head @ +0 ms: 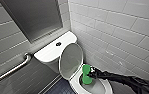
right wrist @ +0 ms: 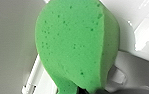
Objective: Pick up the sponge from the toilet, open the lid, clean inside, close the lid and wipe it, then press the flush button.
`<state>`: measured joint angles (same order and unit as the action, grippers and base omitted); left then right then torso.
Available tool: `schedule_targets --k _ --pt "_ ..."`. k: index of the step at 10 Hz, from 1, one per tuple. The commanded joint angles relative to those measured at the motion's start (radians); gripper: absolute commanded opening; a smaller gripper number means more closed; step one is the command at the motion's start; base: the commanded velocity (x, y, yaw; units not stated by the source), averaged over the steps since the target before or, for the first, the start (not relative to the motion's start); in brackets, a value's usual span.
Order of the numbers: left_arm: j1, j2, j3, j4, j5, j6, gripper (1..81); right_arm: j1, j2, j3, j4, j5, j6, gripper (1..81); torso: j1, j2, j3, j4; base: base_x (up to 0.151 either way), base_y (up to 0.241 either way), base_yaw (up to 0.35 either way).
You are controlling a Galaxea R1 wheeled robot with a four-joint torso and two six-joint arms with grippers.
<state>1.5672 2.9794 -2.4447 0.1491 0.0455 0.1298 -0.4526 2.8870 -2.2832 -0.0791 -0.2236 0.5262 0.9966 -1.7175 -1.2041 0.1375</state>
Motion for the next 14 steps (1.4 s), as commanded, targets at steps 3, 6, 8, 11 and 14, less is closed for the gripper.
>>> schedule_targets --k 3,6,8,11,14 --pt "0.035 0.012 0.009 0.004 0.089 0.005 81.1 0.080 -0.283 0.343 0.004 0.038 0.026 1.0 0.000 0.000 0.000 0.000 0.000 0.000 0.000" --pt "0.035 0.014 0.009 0.004 0.089 0.005 81.1 0.018 -0.377 0.410 0.010 0.066 0.026 1.0 0.000 0.000 0.000 0.000 0.000 0.000 0.000" --pt "0.035 0.014 0.009 0.004 0.089 0.005 81.1 -0.022 -0.444 0.456 0.018 0.089 0.028 1.0 0.000 0.000 0.000 0.000 0.000 0.000 0.000" --pt "0.035 0.017 0.009 0.021 0.088 0.005 81.1 -0.070 -0.568 0.571 0.021 0.122 0.026 1.0 0.000 0.000 0.000 0.000 0.000 0.000 0.000" --pt "0.035 0.020 0.009 0.024 0.088 0.005 81.1 -0.117 -0.687 0.693 0.033 0.161 0.026 1.0 0.000 0.000 0.000 0.000 0.000 0.000 0.000"
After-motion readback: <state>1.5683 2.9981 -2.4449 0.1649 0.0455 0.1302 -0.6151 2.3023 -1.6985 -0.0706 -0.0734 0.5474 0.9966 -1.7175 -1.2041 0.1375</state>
